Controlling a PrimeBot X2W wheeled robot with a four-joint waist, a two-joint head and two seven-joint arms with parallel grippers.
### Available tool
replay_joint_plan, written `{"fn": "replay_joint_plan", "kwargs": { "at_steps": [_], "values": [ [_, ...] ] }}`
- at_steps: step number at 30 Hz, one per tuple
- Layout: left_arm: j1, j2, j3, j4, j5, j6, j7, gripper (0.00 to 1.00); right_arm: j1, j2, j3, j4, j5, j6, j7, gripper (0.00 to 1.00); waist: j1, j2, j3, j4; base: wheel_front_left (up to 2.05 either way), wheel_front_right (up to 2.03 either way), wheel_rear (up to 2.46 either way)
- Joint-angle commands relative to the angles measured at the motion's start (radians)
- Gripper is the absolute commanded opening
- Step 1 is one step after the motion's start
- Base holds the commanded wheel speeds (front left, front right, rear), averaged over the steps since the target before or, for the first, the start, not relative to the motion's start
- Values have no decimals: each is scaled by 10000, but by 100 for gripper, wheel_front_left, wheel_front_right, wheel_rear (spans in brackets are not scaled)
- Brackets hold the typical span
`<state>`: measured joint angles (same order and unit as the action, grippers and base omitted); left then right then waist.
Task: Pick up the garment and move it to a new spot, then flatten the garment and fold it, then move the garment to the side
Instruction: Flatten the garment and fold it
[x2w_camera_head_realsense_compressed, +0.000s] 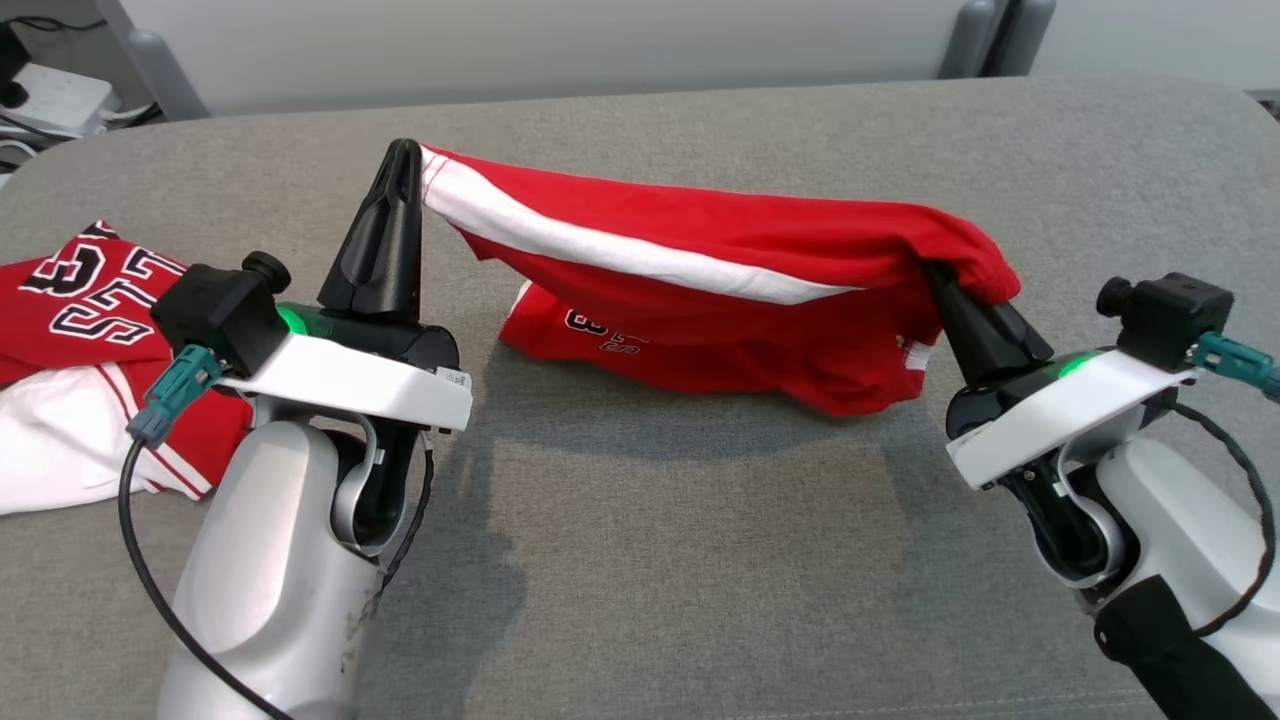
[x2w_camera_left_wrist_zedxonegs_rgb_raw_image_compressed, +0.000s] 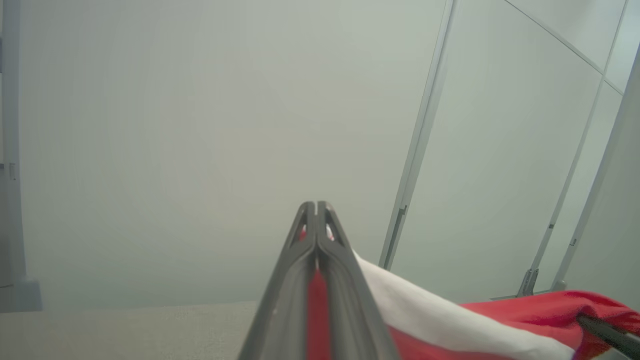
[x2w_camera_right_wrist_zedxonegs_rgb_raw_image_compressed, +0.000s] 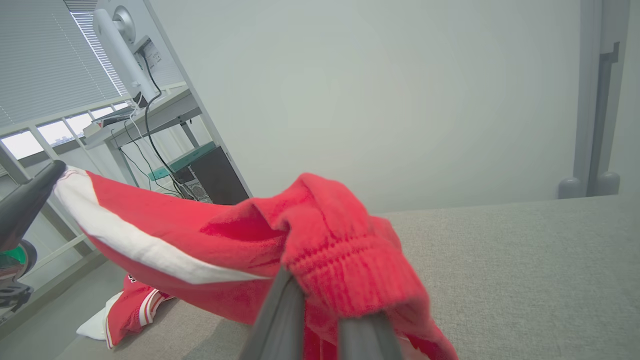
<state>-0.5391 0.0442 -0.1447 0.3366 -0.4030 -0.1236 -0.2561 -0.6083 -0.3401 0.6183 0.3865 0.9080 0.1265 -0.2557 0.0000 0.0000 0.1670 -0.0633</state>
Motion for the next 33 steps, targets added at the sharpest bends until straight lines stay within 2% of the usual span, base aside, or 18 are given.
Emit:
{"fn": "replay_joint_plan", "kwargs": {
  "at_steps": [1, 6, 13, 14, 20, 21, 22, 23, 29, 33],
  "values": [
    [-20, 158, 315, -577, 197, -70, -57, 0, 138, -131, -116, -448, -32, 42, -61, 0, 0, 0, -119, 104, 0, 0, 0],
    [248, 108, 233, -1206, 540, 98, -57, 0, 355, -246, -503, -802, -12, 42, -61, 0, 0, 0, -26, 286, 0, 0, 0],
    [-302, 103, -63, 985, 501, 185, 118, 0, -452, 146, 21, 1186, 135, 42, 581, 0, 0, 0, 837, 393, 0, 0, 0],
    [-302, 103, -63, 985, 501, 185, 118, 0, -452, 146, 21, 1186, 135, 42, 581, 0, 0, 0, 837, 393, 0, 0, 0],
    [-2150, 90, -388, 3257, 637, 111, 15, 0, -2358, 776, 266, 3361, 405, 42, 1007, 0, 0, 0, 2103, 534, 0, 0, 0],
    [-2400, 86, -440, 3500, 654, 103, -2, 0, -2631, 848, 180, 3716, 520, 42, 1031, 7, 0, 0, 2267, 554, 0, 0, 0],
    [-2633, 82, -476, 3692, 648, 96, -19, 0, -2917, 876, 144, 4126, 514, 42, 1065, 47, 0, 0, 2412, 577, 0, 0, 0],
    [-2826, 78, -527, 3880, 649, 89, -31, 0, -3188, 944, 114, 4448, 533, 42, 1060, 100, 0, 0, 2531, 588, 0, 0, 0],
    [-3314, 65, -566, 4103, 510, 47, -53, 0, -4249, 941, -468, 5893, 526, 42, 167, 100, 0, 0, 2827, 511, 0, 0, 0],
    [-3136, 63, -532, 3983, 418, 35, -54, 0, -4101, 846, -377, 5877, 229, 42, -28, 100, 0, 0, 2771, 341, 0, 0, 0]
  ]
}}
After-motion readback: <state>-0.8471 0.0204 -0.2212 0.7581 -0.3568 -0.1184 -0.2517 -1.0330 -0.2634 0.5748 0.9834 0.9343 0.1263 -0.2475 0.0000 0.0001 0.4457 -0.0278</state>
